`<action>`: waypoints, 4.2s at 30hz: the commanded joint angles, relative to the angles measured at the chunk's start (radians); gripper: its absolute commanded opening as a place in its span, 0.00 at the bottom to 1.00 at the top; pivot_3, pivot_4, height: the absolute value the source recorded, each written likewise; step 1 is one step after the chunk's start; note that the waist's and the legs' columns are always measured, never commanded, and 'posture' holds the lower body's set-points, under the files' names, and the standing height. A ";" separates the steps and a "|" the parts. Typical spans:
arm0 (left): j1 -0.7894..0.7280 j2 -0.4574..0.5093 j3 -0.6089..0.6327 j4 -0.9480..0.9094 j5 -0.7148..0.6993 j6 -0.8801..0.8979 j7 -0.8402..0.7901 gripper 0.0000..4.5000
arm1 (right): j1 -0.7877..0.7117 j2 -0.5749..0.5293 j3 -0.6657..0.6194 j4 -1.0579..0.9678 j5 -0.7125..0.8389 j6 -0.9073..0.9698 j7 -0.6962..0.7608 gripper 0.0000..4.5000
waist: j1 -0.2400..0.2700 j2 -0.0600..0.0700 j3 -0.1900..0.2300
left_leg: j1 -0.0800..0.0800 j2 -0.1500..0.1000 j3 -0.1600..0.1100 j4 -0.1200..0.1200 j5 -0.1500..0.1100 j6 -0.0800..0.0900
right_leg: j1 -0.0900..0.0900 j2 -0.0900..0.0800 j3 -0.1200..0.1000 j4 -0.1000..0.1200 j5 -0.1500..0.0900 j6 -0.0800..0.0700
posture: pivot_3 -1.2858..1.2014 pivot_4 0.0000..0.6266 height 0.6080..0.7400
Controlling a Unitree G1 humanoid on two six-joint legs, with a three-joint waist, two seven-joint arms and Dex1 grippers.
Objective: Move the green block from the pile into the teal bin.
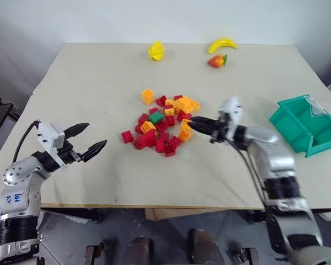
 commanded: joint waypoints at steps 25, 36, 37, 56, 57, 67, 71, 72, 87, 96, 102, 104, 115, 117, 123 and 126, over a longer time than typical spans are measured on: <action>-0.872 -0.301 -0.459 0.682 0.421 0.086 0.122 1.00 | 0.522 -0.141 -0.273 -0.470 0.172 -0.013 -0.157 1.00 | 0.042 -0.006 0.003 | 0.000 -0.006 0.008 0.003 0.000 0.003 | 0.001 0.000 0.002 -0.003 0.002 0.004 | 0.52 0.24 1.00; -1.035 -0.370 -0.482 0.994 0.539 -0.023 0.211 0.61 | 0.575 -0.117 -0.252 -0.571 0.207 0.014 -0.244 1.00 | 0.046 -0.009 0.005 | -0.001 -0.006 0.009 0.003 0.000 0.003 | 0.000 0.000 0.002 -0.003 0.002 0.005 | 0.52 0.24 1.00; -1.042 -0.370 -0.482 1.004 0.544 -0.014 0.207 0.61 | 0.583 -0.117 -0.253 -0.577 0.209 0.013 -0.247 1.00 | 0.047 -0.009 0.005 | -0.001 -0.006 0.009 0.003 0.000 0.003 | 0.000 0.000 0.002 -0.003 0.002 0.005 | 0.52 0.24 1.00; -1.086 -0.412 -0.474 1.092 0.587 0.070 0.193 0.41 | 0.615 -0.115 -0.260 -0.604 0.227 -0.009 -0.278 1.00 | 0.047 -0.009 0.005 | -0.001 -0.007 0.014 0.004 0.000 0.004 | 0.001 0.000 0.002 -0.002 0.003 0.005 | 0.52 0.24 1.00; -1.090 -0.409 -0.469 1.093 0.585 0.066 0.199 0.35 | 0.620 -0.116 -0.263 -0.604 0.227 -0.012 -0.277 1.00 | 0.047 -0.009 0.005 | -0.001 -0.007 0.014 0.004 0.000 0.004 | 0.001 0.000 0.002 -0.002 0.003 0.005 | 0.52 0.24 1.00; -1.226 -0.413 -0.400 1.042 0.511 -0.080 -0.037 0.33 | 0.732 -0.110 -0.394 -0.622 0.234 -0.056 -0.287 1.00 | 0.054 -0.010 0.005 | -0.002 -0.007 0.016 0.005 0.000 0.004 | 0.001 0.000 0.001 -0.002 0.003 0.006 | 0.52 0.24 1.00; -1.246 -0.602 -0.488 0.992 0.526 -0.085 -0.280 0.33 | 0.817 -0.080 -0.561 -0.633 0.251 -0.098 -0.316 1.00 | 0.067 -0.009 0.005 | -0.004 -0.008 0.017 0.009 -0.002 0.007 | 0.002 -0.001 0.001 -0.003 0.004 0.007 | 0.52 0.24 1.00; -1.240 -0.639 -0.503 0.992 0.538 -0.099 -0.281 0.33 | 0.833 -0.078 -0.589 -0.635 0.253 -0.100 -0.320 1.00 | 0.074 -0.009 0.005 | -0.003 -0.008 0.016 0.012 -0.003 0.009 | 0.004 -0.001 0.000 -0.003 0.004 0.008 | 0.52 0.24 1.00; -1.154 -0.875 -0.644 1.102 0.710 -0.208 -0.032 0.56 | 0.969 0.028 -0.551 -0.797 0.238 -0.098 -0.439 1.00 | 0.053 -0.009 0.005 | -0.002 -0.007 0.023 0.016 -0.008 0.018 | 0.003 -0.002 0.010 -0.008 0.008 0.015 | 0.52 0.24 1.00; -1.151 -0.840 -0.562 1.095 0.643 -0.244 -0.116 1.00 | 0.941 0.016 -0.509 -0.792 0.241 -0.093 -0.459 1.00 | 0.055 -0.009 0.005 | -0.002 -0.008 0.023 0.016 -0.009 0.019 | 0.002 -0.002 0.010 -0.009 0.008 0.015 | 0.52 0.24 1.00; -1.134 -0.647 -0.323 1.012 0.395 -0.435 -0.404 1.00 | 0.930 -0.039 -0.543 -0.741 0.251 -0.072 -0.423 1.00 | 0.043 -0.009 0.005 | -0.003 -0.007 0.024 0.017 -0.009 0.018 | 0.001 -0.002 0.010 -0.007 0.008 0.015 | 0.52 0.24 1.00; -1.092 -0.548 -0.278 0.994 0.359 -0.504 -0.462 1.00 | 0.936 -0.067 -0.554 -0.715 0.260 -0.062 -0.397 1.00 | 0.033 -0.007 0.004 | -0.001 -0.006 0.025 0.016 -0.009 0.018 | 0.001 -0.001 0.010 -0.007 0.008 0.015 | 0.52 0.24 1.00; -0.807 -0.218 -0.162 0.680 0.212 -0.335 -0.511 1.00 | 0.707 -0.363 -0.431 -0.394 0.222 -0.055 -0.105 1.00 | 0.041 -0.008 0.004 | -0.001 -0.006 0.024 0.019 -0.010 0.019 | 0.002 -0.003 0.009 -0.005 0.008 0.014 | 0.52 0.24 1.00; -0.663 -0.173 -0.135 0.515 0.173 -0.246 -0.475 1.00 | 0.608 -0.414 -0.350 -0.312 0.205 -0.045 -0.035 1.00 | 0.039 -0.008 0.004 | 0.000 -0.004 0.024 0.019 -0.010 0.019 | 0.002 -0.003 0.009 -0.004 0.008 0.014 | 0.52 0.24 1.00; -0.310 -0.101 -0.104 0.120 0.095 -0.027 -0.362 1.00 | 0.264 -0.445 -0.071 -0.015 0.060 -0.102 0.145 1.00 | 0.018 -0.007 0.004 | 0.000 0.002 0.024 0.020 -0.011 0.017 | 0.002 -0.002 0.007 -0.005 0.009 0.013 | 0.52 0.24 1.00; -0.202 -0.091 -0.098 0.005 0.068 0.032 -0.315 1.00 | 0.078 -0.404 0.061 0.183 -0.068 -0.220 0.206 1.00 | 0.020 -0.007 0.004 | 0.000 0.002 0.024 0.020 -0.011 0.016 | 0.002 -0.002 0.008 -0.005 0.009 0.013 | 0.52 0.24 1.00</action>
